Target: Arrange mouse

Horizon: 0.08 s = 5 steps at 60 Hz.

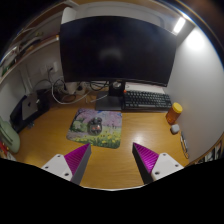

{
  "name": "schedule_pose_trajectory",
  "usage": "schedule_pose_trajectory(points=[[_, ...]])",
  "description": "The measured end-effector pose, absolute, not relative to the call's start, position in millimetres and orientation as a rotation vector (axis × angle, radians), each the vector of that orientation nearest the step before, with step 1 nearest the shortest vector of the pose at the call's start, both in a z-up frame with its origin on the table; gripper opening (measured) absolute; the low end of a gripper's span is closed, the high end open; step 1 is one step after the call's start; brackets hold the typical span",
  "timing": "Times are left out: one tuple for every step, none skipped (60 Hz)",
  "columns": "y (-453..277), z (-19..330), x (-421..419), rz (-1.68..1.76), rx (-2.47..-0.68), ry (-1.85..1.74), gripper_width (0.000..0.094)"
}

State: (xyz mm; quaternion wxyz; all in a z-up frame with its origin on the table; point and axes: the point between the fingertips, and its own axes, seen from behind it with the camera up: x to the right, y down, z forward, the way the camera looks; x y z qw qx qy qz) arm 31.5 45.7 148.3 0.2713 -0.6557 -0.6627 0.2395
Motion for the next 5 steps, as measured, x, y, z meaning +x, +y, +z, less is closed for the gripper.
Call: schedule_pose_trajectory(points=[[44.8,149.3,31.4,0.654,-1.769,-1.783,0.0862],[44.0,150.2,31.4,0.662,-1.773,-1.781,0.0861],[43.1,151.7,31.4,0.672,-1.777,-1.78,0.086],[43.5,151.8,31.6,0.674,-1.78,-1.778,0.0855],[43.9,152.0,31.8,0.675,-1.783,-1.778,0.0856]])
